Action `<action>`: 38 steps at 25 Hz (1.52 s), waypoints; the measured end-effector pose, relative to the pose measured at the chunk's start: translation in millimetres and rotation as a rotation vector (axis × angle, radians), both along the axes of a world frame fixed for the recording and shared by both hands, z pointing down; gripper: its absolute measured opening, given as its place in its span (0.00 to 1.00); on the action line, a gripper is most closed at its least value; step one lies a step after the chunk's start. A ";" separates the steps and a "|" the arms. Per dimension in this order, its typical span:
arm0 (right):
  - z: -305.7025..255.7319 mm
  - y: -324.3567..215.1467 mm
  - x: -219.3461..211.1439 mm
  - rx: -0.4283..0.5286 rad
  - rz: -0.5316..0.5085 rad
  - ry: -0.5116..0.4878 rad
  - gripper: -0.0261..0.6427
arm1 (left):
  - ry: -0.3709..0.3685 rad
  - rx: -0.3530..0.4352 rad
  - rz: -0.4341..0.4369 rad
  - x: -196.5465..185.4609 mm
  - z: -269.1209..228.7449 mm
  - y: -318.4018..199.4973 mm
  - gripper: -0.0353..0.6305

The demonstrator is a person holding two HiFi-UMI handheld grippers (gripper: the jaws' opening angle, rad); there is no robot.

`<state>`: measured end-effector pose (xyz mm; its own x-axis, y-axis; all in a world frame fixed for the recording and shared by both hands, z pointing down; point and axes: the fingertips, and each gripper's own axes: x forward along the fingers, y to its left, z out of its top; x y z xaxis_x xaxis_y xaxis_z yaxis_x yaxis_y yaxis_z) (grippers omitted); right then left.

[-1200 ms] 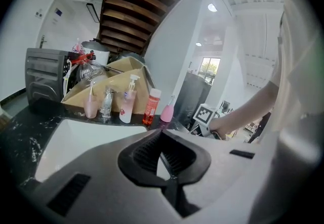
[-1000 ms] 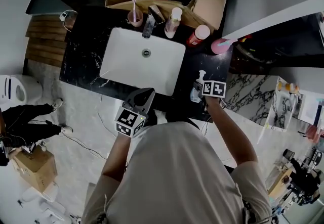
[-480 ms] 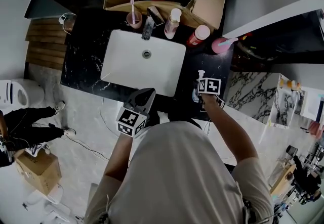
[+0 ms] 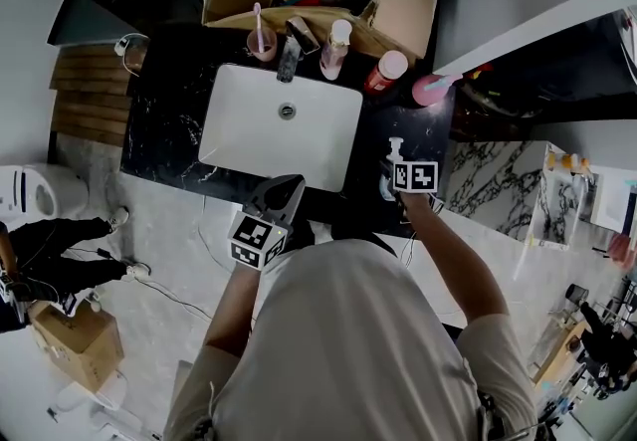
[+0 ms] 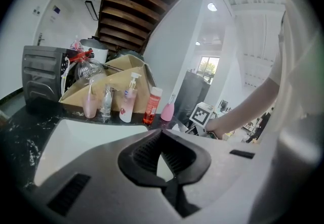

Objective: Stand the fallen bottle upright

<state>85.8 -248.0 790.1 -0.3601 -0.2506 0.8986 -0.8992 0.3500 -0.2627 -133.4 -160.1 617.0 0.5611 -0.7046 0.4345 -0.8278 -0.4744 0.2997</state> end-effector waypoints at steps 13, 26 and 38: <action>-38.4 -13.1 9.9 0.192 -0.067 0.014 0.42 | -0.002 0.019 0.015 7.1 -9.2 7.0 0.06; -61.5 -14.1 12.8 0.361 -0.121 0.036 0.42 | -0.014 0.032 0.027 12.8 -18.9 11.7 0.06; -60.7 -1.3 11.4 0.478 -0.176 0.053 0.42 | -0.030 0.015 0.053 21.1 -17.2 17.1 0.06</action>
<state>97.1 -249.3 729.4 -0.3905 -0.5776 0.7169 -0.8236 0.5671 0.0083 -112.3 -143.0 599.7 0.5845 -0.6809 0.4412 -0.8100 -0.5216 0.2681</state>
